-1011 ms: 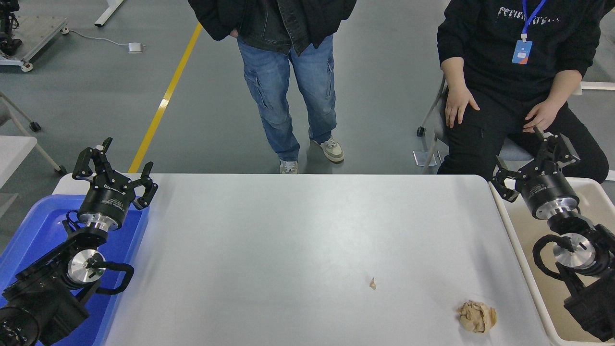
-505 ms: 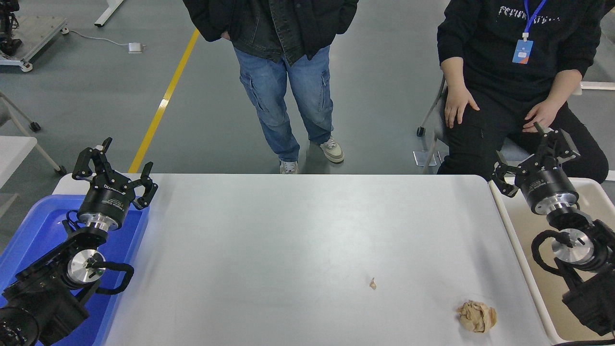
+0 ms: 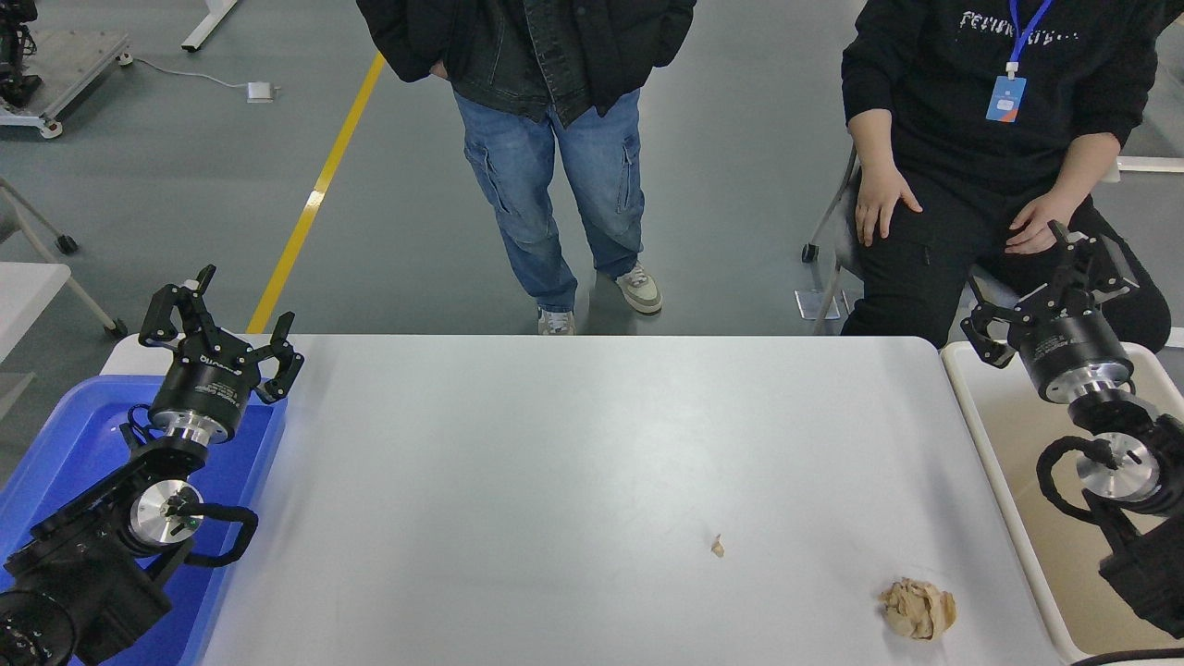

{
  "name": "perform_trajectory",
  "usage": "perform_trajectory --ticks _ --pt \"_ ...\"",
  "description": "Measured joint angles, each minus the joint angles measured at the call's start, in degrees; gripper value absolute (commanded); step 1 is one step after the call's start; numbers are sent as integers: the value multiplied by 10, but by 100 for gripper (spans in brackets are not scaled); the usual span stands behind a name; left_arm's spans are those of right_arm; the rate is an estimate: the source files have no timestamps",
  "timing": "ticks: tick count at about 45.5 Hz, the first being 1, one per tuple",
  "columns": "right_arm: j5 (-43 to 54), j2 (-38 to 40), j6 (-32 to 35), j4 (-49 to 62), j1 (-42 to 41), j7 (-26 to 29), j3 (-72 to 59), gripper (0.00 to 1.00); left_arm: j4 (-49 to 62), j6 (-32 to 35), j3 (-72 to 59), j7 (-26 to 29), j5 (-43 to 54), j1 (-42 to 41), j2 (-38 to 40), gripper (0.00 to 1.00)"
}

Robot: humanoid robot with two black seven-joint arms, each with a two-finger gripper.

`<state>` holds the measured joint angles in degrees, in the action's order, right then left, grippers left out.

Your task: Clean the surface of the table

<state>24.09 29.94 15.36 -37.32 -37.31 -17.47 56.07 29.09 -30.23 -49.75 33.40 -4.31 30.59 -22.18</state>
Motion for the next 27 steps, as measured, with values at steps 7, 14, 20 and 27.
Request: perform_trajectory --ticks 7,14,20,27 --pt "46 52 4 5 -51 0 -115 99 0 0 0 0 0 0 0 100" --pt "110 93 13 8 -100 -1 -229 99 0 0 0 0 0 0 0 100" --pt "166 117 18 9 -145 -3 -327 99 0 0 0 0 0 0 0 100" --pt "221 133 22 5 -197 -14 -430 99 0 0 0 0 0 0 0 100"
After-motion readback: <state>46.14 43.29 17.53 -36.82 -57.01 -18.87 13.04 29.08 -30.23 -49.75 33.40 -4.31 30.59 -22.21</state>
